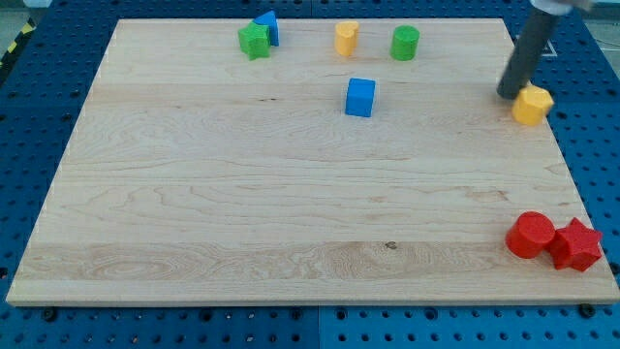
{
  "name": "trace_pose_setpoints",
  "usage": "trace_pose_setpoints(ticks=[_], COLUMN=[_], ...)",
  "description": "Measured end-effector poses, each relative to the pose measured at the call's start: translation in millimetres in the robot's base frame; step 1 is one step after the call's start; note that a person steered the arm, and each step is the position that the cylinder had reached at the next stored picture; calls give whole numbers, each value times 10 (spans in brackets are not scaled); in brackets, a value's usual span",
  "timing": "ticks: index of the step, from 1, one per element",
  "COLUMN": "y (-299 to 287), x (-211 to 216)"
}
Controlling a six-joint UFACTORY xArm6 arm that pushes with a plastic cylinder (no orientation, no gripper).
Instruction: Push the yellow hexagon close to the red blocks
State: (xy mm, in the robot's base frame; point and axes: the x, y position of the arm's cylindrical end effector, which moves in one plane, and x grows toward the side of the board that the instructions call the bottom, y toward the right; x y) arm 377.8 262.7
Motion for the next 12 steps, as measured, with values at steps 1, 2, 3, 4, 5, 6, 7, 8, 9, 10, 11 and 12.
trace_pose_setpoints(ticks=[1, 2, 3, 4, 5, 6, 7, 8, 9, 10, 11, 12], y=[-1, -188, -233, 455, 821, 610, 78, -73, 378, 376, -39, -24], x=[433, 290, -139, -251, -156, 321, 777, 950, 539, 262, 480, 796])
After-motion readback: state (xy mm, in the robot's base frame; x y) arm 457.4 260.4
